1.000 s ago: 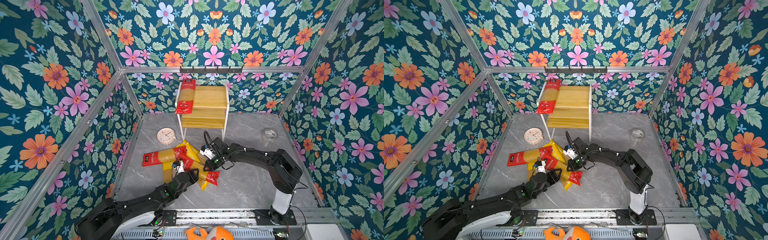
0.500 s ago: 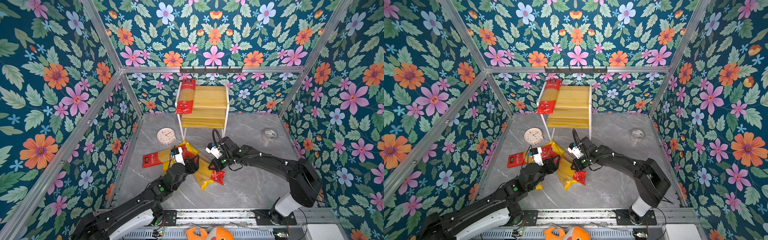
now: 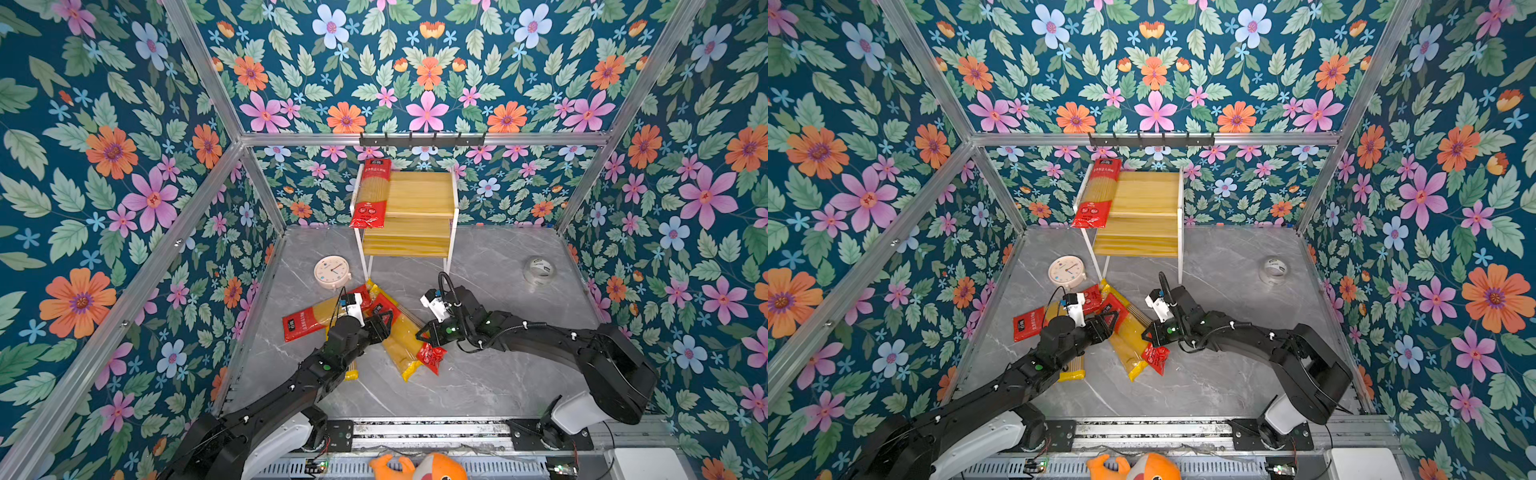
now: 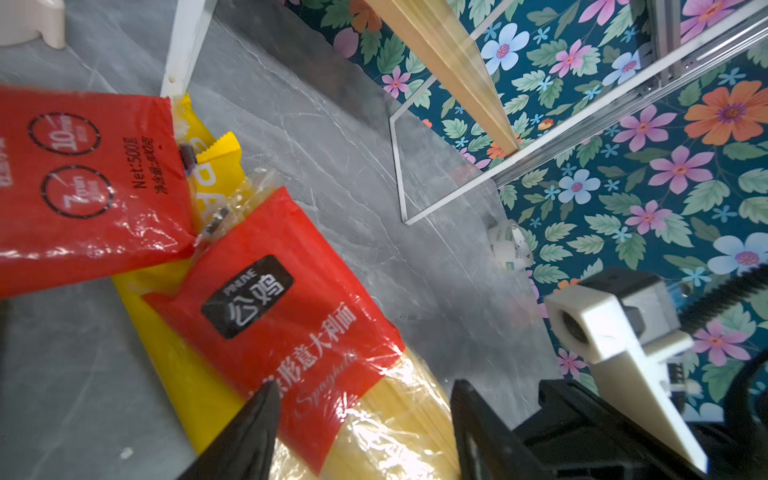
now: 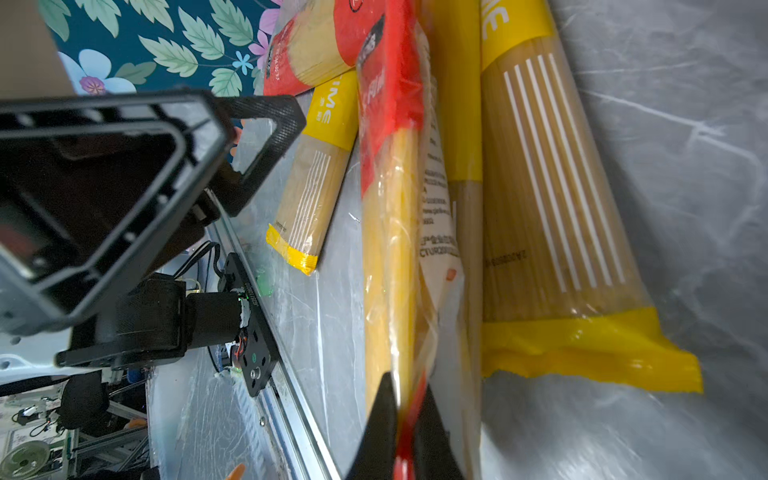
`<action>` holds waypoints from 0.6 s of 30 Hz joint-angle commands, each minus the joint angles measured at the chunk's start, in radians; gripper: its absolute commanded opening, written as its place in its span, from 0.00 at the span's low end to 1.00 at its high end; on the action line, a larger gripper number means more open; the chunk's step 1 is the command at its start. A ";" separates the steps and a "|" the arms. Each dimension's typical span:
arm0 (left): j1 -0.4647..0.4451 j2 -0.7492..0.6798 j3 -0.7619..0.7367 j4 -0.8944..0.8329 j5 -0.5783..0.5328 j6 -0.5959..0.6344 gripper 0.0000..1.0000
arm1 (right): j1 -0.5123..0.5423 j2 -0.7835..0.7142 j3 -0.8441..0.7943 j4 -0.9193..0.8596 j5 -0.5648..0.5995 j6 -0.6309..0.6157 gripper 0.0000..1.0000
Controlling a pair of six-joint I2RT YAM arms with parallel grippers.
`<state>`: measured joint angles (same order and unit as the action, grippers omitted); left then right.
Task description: Place and organize the pasta boxes and bags onto the shelf
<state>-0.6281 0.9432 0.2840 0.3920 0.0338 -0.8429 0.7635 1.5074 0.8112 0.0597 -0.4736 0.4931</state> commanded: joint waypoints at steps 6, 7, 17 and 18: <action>0.006 -0.065 -0.050 0.141 0.014 -0.084 0.75 | -0.001 -0.055 -0.075 0.331 -0.015 0.090 0.00; 0.010 -0.066 -0.057 0.150 0.016 -0.093 0.77 | 0.000 -0.059 -0.087 0.371 -0.010 0.108 0.00; 0.022 -0.101 -0.152 0.314 0.080 -0.181 0.86 | 0.026 -0.094 -0.130 0.567 0.069 0.153 0.00; 0.022 -0.105 -0.171 0.349 0.080 -0.196 0.87 | 0.028 -0.100 -0.128 0.560 0.085 0.144 0.00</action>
<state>-0.6079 0.8478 0.1368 0.6220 0.0956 -0.9989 0.7853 1.4281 0.6697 0.4236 -0.4145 0.6460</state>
